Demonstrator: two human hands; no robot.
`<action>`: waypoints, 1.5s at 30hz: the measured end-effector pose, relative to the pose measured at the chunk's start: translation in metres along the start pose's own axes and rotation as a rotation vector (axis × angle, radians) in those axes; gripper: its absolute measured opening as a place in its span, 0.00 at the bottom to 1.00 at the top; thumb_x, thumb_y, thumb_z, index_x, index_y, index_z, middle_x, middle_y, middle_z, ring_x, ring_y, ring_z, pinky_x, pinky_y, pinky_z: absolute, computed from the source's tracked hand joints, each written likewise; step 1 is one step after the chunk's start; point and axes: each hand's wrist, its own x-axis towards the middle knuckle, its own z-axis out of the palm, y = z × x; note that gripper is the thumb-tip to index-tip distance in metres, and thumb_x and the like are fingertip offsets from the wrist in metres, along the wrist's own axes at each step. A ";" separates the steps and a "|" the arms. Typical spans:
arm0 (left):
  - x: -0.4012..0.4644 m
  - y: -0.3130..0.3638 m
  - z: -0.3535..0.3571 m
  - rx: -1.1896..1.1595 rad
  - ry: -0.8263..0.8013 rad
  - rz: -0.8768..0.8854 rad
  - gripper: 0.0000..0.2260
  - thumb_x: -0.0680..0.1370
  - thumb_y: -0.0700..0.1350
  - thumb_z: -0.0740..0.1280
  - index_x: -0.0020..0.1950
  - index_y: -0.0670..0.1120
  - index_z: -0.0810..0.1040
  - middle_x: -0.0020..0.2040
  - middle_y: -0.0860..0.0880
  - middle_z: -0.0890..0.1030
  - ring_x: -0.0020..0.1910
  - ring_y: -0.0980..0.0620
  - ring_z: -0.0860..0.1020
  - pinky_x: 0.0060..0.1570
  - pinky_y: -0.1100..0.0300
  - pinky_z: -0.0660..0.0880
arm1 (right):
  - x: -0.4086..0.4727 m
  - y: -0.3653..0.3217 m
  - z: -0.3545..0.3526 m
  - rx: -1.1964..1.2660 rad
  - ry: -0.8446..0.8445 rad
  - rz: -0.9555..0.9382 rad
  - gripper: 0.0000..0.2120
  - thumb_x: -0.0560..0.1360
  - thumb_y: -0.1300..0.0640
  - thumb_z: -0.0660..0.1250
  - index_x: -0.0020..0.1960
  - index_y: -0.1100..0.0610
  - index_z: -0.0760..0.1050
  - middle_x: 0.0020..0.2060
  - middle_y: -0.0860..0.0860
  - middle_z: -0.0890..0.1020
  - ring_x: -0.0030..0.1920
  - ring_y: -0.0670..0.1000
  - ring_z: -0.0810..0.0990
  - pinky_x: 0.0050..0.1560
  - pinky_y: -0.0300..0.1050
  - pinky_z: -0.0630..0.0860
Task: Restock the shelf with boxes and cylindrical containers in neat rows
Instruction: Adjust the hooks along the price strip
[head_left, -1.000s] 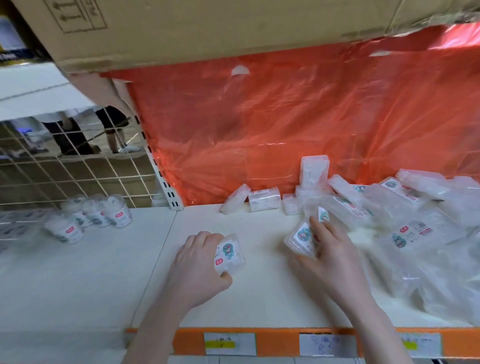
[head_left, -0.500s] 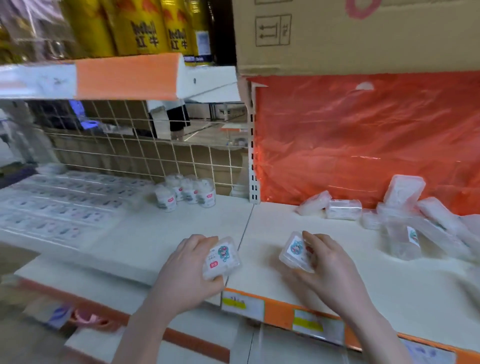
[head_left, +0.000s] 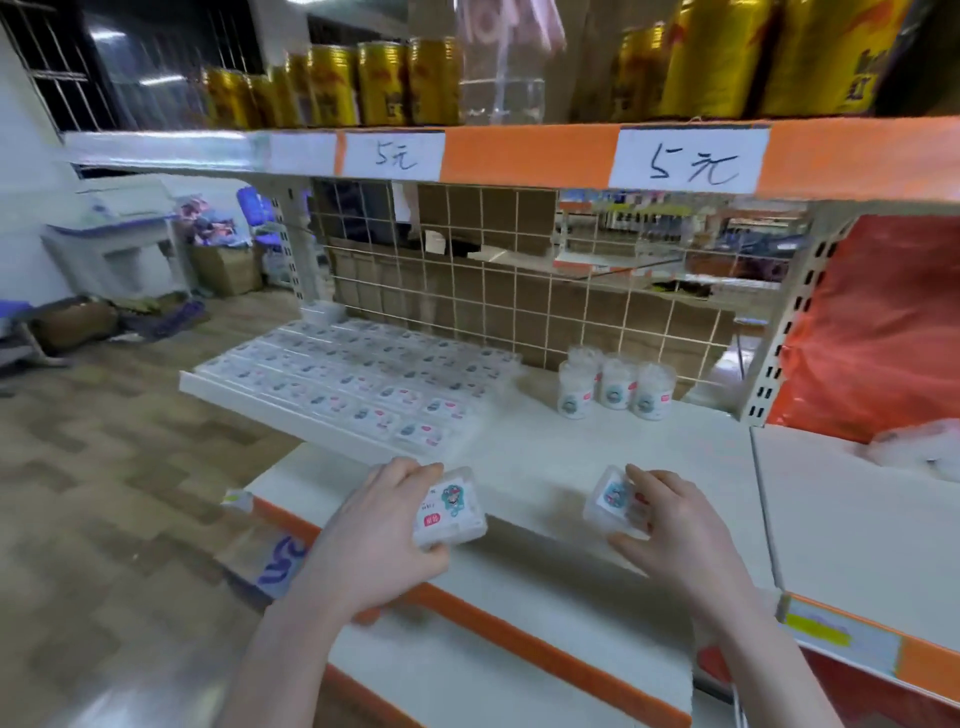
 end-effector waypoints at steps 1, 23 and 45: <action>0.000 -0.012 -0.006 0.001 -0.001 -0.010 0.34 0.69 0.54 0.66 0.74 0.53 0.61 0.62 0.56 0.66 0.61 0.55 0.67 0.58 0.63 0.67 | 0.005 -0.012 0.004 -0.006 -0.012 -0.005 0.33 0.66 0.54 0.74 0.69 0.58 0.68 0.58 0.53 0.76 0.58 0.55 0.73 0.56 0.43 0.68; 0.128 -0.228 -0.058 0.060 0.040 -0.032 0.33 0.72 0.52 0.67 0.75 0.52 0.59 0.69 0.55 0.63 0.67 0.56 0.62 0.64 0.65 0.61 | 0.203 -0.168 0.133 0.050 -0.073 0.009 0.29 0.68 0.52 0.72 0.67 0.53 0.69 0.62 0.50 0.75 0.60 0.51 0.72 0.55 0.42 0.69; 0.210 -0.421 -0.092 0.018 -0.001 0.069 0.34 0.71 0.54 0.65 0.75 0.51 0.60 0.68 0.55 0.64 0.66 0.56 0.64 0.62 0.70 0.59 | 0.371 -0.304 0.228 0.024 -0.194 0.043 0.32 0.70 0.53 0.71 0.72 0.52 0.64 0.65 0.49 0.71 0.61 0.50 0.72 0.53 0.41 0.72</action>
